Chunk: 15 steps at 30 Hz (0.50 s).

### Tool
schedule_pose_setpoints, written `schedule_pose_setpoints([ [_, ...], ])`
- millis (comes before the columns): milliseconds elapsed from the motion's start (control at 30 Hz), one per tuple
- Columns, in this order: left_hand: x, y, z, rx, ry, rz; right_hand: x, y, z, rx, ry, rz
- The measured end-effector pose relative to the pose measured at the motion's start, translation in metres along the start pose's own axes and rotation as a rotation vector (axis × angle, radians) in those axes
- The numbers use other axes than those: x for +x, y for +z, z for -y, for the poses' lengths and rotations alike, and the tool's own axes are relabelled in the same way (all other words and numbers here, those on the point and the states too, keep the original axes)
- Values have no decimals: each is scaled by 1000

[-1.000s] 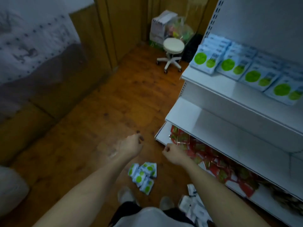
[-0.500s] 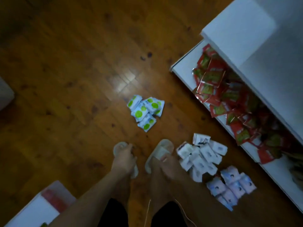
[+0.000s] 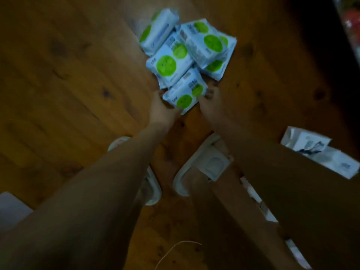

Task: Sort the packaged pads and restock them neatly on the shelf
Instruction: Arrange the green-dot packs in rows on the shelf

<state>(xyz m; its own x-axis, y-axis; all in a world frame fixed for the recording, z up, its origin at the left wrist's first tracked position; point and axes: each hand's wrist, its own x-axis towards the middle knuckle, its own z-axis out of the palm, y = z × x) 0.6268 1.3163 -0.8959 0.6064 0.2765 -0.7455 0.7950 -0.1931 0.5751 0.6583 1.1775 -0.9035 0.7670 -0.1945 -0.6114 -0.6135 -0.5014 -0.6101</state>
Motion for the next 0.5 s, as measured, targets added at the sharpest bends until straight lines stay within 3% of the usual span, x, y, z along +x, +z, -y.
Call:
schedule_pose_setpoints([
  [67,5,15,11,-30,-41,11,15,15,-13,18,145,95],
  [267,-9,20,17,76,-97,49,9,11,-22,188,329,77],
  [400,-37,-1,3,189,-29,133,9,-18,13,305,458,17],
  [500,-46,-18,-15,252,22,166,27,-34,47,385,512,84],
])
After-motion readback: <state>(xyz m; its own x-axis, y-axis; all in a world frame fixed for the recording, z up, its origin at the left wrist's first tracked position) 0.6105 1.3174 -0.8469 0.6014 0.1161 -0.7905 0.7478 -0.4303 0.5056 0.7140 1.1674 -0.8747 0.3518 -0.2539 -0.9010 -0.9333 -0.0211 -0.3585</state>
